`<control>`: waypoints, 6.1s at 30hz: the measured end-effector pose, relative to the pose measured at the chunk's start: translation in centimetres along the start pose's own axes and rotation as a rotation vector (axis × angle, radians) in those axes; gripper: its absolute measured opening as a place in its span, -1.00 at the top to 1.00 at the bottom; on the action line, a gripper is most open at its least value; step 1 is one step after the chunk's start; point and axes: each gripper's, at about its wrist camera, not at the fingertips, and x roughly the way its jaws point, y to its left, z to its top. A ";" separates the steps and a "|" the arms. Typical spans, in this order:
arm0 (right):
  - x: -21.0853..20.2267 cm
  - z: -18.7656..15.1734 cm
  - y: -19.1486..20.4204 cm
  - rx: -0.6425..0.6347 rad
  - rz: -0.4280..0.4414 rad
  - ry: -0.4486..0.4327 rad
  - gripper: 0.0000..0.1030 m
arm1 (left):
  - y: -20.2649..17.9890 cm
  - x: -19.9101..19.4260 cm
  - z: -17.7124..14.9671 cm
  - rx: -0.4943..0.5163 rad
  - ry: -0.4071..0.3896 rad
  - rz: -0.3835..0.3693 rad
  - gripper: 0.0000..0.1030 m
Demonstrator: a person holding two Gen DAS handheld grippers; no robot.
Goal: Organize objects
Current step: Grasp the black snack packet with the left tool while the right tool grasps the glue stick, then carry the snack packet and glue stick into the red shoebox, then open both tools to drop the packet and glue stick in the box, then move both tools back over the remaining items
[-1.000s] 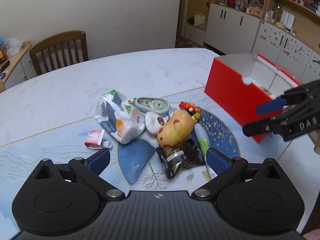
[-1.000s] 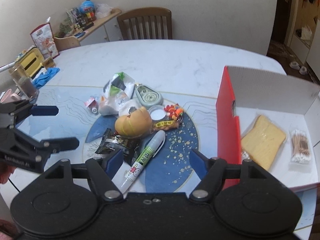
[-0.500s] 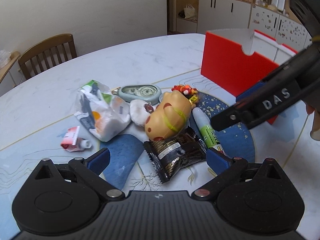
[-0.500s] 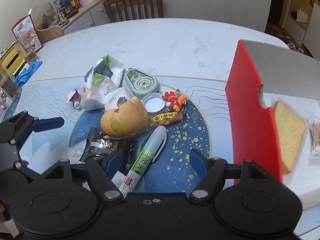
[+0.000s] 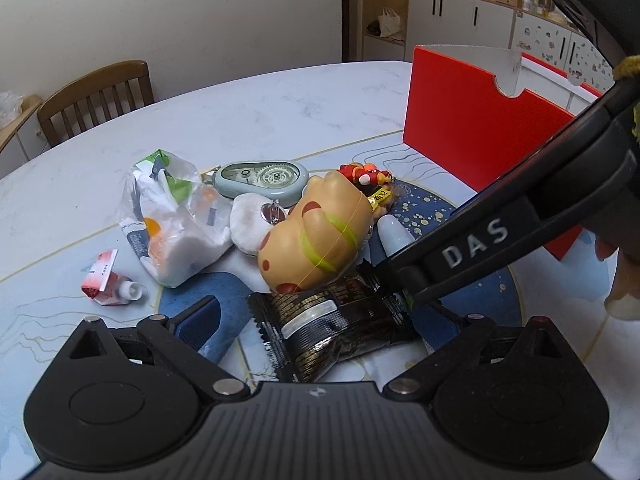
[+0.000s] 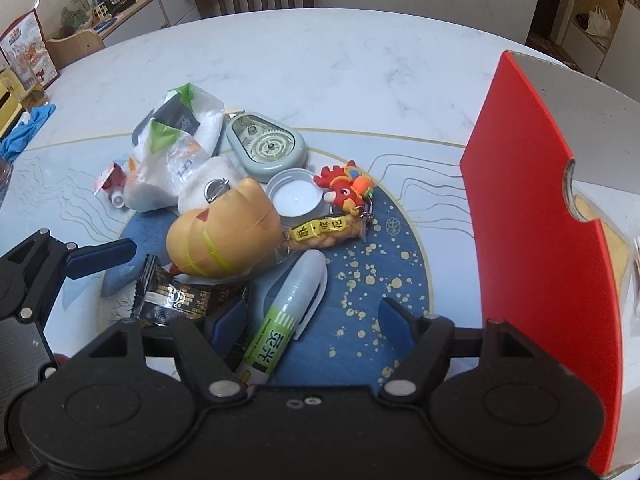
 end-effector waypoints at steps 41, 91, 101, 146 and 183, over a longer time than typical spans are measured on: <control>-3.9 -5.8 -1.2 -0.035 0.021 -0.023 0.61 | 0.2 -3.6 -1.6 -0.173 0.060 -0.155 0.39; -20.4 -5.1 -22.1 0.161 0.090 -0.339 0.61 | -15.0 -6.5 16.2 -0.024 -0.027 -0.397 0.40; -18.5 -0.8 -25.1 0.160 0.052 -0.358 0.61 | -17.1 -1.5 19.5 0.004 0.028 -0.361 0.40; -5.3 0.3 -29.1 0.145 0.049 -0.016 0.45 | -22.8 12.5 18.2 0.023 0.394 -0.388 0.20; -14.5 -1.6 -27.1 0.113 0.122 -0.194 0.03 | -18.3 -0.2 18.2 -0.026 0.074 -0.314 -0.48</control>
